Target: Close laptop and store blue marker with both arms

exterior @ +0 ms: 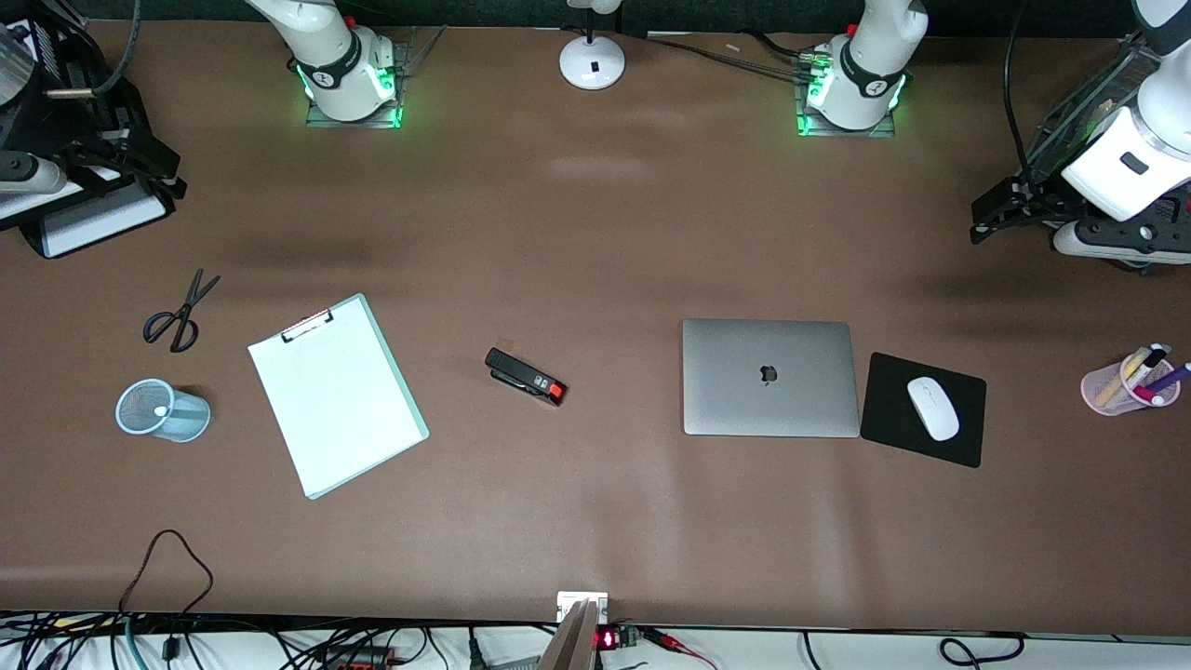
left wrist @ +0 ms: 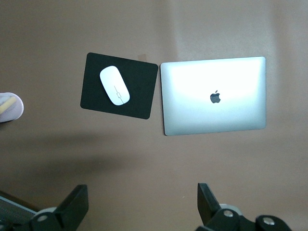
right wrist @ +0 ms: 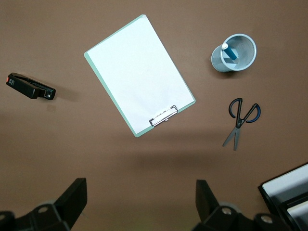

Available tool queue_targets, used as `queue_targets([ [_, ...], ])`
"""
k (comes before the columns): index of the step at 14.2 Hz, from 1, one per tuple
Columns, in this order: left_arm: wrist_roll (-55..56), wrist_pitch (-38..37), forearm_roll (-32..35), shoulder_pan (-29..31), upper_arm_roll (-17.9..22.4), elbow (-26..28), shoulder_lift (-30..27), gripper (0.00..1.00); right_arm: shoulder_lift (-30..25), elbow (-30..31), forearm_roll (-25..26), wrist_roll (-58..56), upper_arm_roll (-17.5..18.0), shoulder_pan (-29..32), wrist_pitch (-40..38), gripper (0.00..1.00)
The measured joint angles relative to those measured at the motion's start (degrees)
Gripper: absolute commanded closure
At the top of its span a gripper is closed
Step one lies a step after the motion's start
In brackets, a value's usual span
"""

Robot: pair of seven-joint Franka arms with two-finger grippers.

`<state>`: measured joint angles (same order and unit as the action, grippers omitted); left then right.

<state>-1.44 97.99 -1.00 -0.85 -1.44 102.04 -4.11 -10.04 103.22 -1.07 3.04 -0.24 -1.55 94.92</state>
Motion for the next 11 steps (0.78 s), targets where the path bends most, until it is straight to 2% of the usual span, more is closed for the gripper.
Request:
queue_targets([
  [11, -1.48, 0.81, 0.0, 0.0, 0.0, -0.03, 0.21, 0.0, 1.47, -1.43, 0.0, -0.02, -0.03, 0.01, 0.11, 0.0],
])
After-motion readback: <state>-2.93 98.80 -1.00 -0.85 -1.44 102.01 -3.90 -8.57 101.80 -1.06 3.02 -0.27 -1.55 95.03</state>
